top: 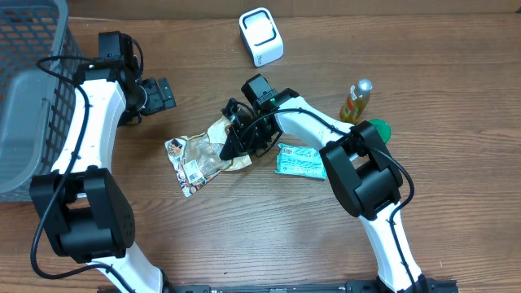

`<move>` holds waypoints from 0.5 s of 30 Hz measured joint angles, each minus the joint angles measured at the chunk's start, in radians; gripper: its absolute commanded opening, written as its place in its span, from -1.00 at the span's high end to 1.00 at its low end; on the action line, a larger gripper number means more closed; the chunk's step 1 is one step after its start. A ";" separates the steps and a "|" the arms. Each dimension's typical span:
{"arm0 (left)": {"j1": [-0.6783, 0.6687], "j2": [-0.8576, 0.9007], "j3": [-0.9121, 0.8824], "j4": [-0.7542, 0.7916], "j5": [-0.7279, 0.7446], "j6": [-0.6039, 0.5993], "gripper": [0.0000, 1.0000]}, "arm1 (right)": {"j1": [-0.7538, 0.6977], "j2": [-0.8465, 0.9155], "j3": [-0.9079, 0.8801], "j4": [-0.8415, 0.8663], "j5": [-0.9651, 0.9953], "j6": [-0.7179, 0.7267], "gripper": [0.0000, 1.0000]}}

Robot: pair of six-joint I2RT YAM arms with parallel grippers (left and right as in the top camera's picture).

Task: Scan the item barcode
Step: 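Release the bag with the left gripper and raise it toward the scanner with the right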

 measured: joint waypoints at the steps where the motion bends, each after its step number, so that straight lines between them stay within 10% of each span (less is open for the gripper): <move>1: 0.000 0.000 0.000 0.000 0.000 0.000 -0.99 | 0.000 0.000 0.000 0.001 0.000 0.000 0.93; 15: 0.000 0.000 0.000 0.000 0.000 0.000 -0.99 | -0.001 0.000 0.045 -0.075 0.006 0.000 0.93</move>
